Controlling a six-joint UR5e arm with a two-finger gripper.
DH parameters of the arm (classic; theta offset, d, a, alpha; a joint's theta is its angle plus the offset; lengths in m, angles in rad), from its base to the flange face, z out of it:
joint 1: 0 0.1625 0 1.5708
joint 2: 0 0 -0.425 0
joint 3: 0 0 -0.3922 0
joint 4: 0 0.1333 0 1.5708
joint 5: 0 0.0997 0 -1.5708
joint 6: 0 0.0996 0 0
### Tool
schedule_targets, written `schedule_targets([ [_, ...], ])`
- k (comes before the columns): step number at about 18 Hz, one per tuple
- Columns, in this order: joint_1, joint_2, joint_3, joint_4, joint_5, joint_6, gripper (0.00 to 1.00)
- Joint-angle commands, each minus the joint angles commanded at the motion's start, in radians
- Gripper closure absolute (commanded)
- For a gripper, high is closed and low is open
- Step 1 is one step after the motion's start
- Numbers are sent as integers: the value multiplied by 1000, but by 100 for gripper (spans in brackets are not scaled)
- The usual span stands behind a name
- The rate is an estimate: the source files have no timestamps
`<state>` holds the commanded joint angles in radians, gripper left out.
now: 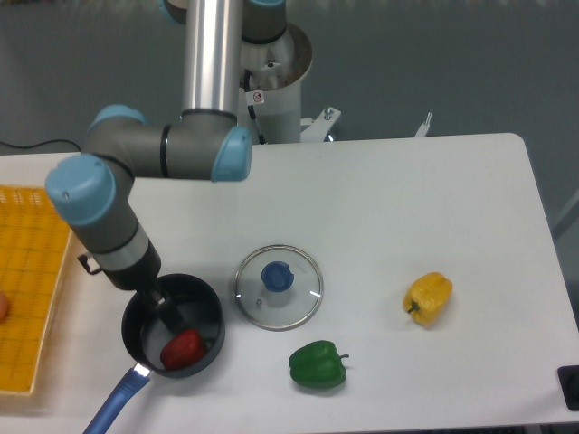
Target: Place the red pepper in the pot
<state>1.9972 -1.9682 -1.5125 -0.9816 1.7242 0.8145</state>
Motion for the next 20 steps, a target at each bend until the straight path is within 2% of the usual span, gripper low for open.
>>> schedule_targets([
  [3,3,31,0,-23,2,2,0],
  [6,21,66,0,-72,-8,23,0],
  [7,37,80,0,-124,-17,50,0],
  [11,89,89,0,-205,-84,83,0],
  [15,127,86,-2,-293,-101,265,0],
  [17,152,81,-2,-298,-103,346,0],
  [20,201,71,-2,-293,-109,362,0],
])
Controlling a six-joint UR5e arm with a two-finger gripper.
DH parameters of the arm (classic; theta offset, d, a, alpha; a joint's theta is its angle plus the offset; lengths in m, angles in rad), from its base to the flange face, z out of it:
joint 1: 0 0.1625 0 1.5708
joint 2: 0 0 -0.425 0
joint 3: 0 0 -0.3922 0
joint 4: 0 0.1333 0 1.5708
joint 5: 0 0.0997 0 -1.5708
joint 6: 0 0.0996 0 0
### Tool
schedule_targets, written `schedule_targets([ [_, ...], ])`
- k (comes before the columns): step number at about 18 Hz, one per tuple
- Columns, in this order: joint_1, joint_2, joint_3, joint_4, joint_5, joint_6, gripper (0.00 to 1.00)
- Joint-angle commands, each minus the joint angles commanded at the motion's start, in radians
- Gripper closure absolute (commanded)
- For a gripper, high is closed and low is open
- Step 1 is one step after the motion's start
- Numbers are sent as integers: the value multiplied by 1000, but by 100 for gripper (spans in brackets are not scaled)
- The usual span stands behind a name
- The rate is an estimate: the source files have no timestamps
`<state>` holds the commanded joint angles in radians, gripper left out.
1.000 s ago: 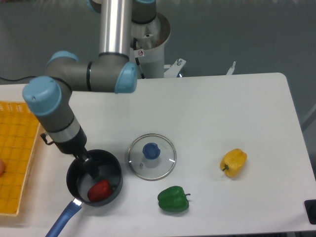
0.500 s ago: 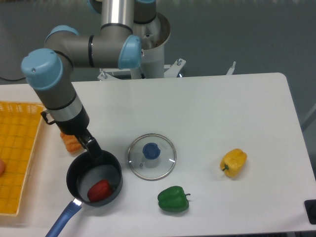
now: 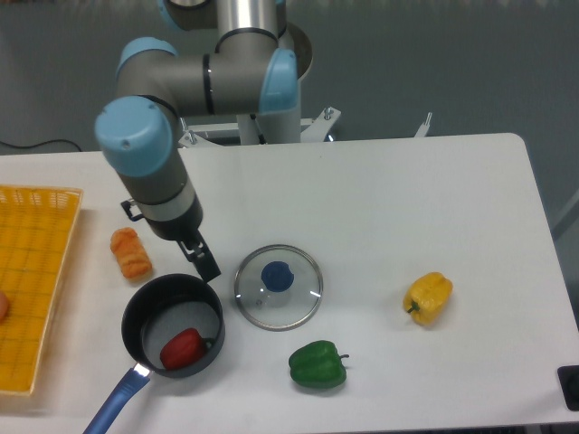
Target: Place the red pepper in the pot
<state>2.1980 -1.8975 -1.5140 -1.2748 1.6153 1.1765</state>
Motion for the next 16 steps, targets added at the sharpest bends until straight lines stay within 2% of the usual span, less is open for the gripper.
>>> schedule_targets([
  [2,44,-3,0,0,-23,52,0],
  [6,118,-21,0,2,-32,244,0],
  [12,161,-66,0,21,-25,253,0],
  [16,161,-69,3,26,-25,253,0],
])
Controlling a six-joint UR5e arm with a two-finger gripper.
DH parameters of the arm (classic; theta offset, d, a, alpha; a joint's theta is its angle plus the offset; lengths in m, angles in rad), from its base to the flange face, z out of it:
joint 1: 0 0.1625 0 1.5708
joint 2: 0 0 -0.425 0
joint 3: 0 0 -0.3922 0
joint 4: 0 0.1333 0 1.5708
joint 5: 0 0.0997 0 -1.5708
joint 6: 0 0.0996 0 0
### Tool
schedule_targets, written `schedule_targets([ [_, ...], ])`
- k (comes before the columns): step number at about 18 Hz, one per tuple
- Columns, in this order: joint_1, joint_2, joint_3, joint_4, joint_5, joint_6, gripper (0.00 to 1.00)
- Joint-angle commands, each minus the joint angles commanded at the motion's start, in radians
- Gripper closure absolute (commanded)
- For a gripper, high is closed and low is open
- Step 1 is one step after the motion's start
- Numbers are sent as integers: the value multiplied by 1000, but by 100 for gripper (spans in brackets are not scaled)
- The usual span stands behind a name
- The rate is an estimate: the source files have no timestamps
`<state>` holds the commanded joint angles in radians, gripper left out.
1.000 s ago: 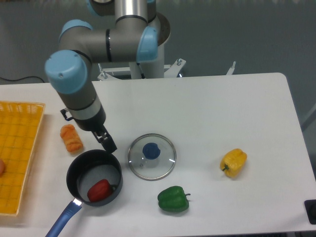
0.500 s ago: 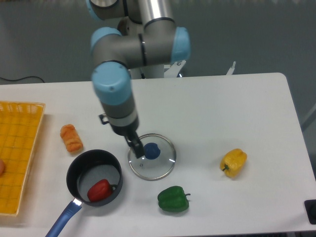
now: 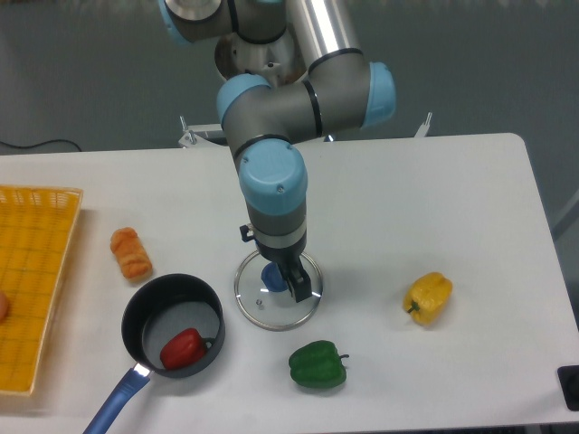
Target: Place the red pepper in the pot
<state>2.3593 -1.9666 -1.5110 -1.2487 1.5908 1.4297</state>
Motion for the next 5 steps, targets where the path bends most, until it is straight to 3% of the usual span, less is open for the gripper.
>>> schedule_targets([
  [5,2,-2,0,14,-5,0,0],
])
